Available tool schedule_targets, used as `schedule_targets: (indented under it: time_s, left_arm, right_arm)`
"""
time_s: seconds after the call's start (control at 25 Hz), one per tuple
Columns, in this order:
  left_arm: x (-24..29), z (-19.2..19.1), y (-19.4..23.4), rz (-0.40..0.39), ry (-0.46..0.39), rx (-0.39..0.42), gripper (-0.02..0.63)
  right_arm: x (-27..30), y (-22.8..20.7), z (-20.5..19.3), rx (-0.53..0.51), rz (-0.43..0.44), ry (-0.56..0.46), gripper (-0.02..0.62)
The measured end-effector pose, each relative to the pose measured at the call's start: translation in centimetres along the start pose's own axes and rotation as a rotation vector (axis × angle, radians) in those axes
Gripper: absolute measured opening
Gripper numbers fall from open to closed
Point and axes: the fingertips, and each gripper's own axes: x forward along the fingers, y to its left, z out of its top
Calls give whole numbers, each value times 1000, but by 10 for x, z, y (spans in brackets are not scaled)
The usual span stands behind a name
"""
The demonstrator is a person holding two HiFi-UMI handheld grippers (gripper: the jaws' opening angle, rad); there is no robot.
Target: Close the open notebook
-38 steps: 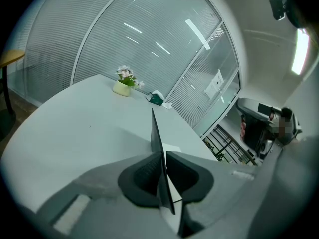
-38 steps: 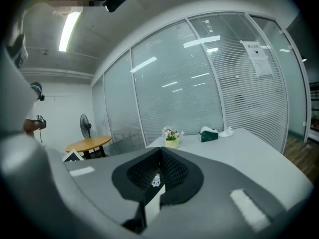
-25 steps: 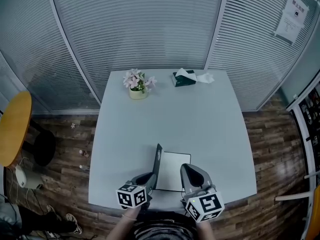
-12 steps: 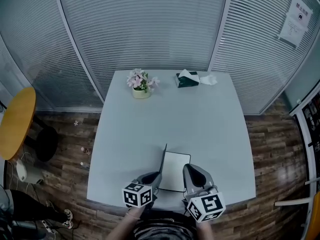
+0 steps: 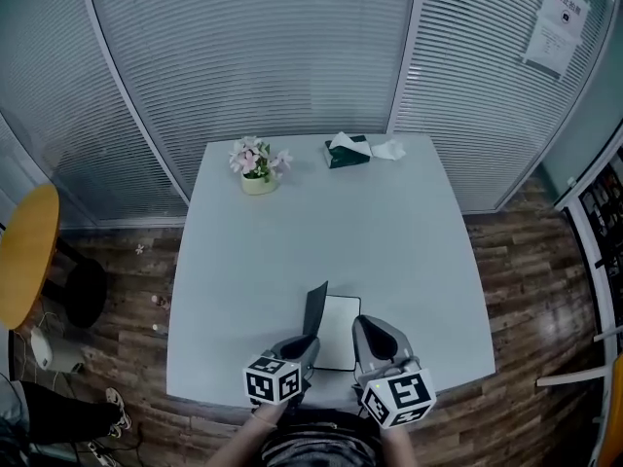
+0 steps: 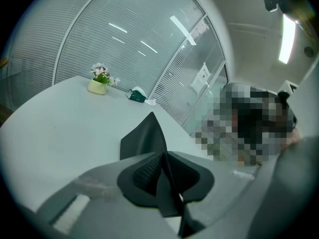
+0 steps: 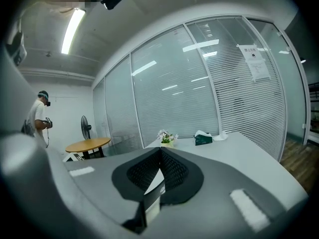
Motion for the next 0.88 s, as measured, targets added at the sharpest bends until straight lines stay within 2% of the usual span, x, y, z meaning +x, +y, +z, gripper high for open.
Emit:
schedule_targets:
  time_s: [0.52, 0.88]
  left_arm:
    - [30, -16, -22, -39, 78, 42, 58]
    - [56, -35, -33, -21, 153, 61, 67]
  right_arm:
    - [-16, -19, -14, 9, -54, 33, 3]
    - [-31, -32, -20, 20, -81, 42, 3]
